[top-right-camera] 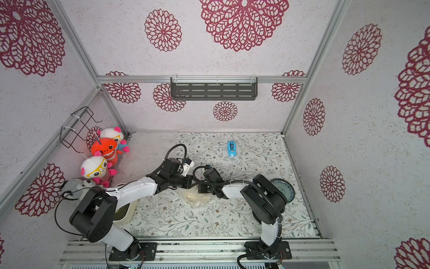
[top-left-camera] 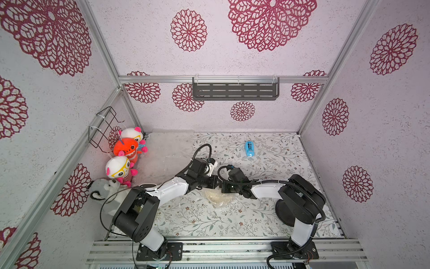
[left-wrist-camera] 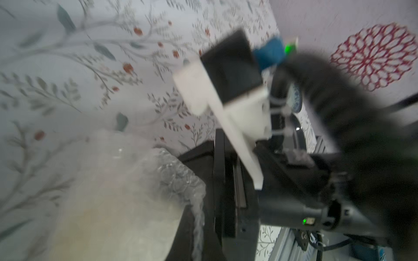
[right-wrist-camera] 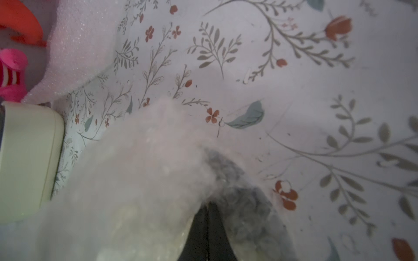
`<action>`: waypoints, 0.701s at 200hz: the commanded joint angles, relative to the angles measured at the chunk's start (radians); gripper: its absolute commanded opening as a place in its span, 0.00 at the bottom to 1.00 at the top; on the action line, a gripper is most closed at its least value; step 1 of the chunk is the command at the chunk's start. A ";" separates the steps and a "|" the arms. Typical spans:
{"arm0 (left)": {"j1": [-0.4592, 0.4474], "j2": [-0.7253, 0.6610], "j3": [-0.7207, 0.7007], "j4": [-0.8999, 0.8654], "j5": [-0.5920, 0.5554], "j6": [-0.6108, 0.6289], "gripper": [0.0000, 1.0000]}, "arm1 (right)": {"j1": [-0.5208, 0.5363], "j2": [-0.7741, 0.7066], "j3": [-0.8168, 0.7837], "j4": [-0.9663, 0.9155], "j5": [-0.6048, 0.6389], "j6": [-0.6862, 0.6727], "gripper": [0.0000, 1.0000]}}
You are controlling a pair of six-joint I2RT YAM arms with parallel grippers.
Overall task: Wrap dinner plates in bubble wrap
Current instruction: Wrap the plate in the bubble wrap.
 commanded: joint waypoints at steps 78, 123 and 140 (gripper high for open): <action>-0.179 0.225 -0.037 0.131 -0.116 -0.049 0.06 | -0.066 -0.262 -0.096 -0.090 0.099 -0.008 0.31; -0.157 0.222 -0.032 0.140 -0.091 -0.044 0.06 | -0.145 -0.577 -0.265 -0.440 0.125 -0.270 0.31; -0.147 0.218 -0.022 0.131 -0.080 -0.035 0.06 | -0.144 -0.646 -0.345 -0.468 0.006 -0.323 0.23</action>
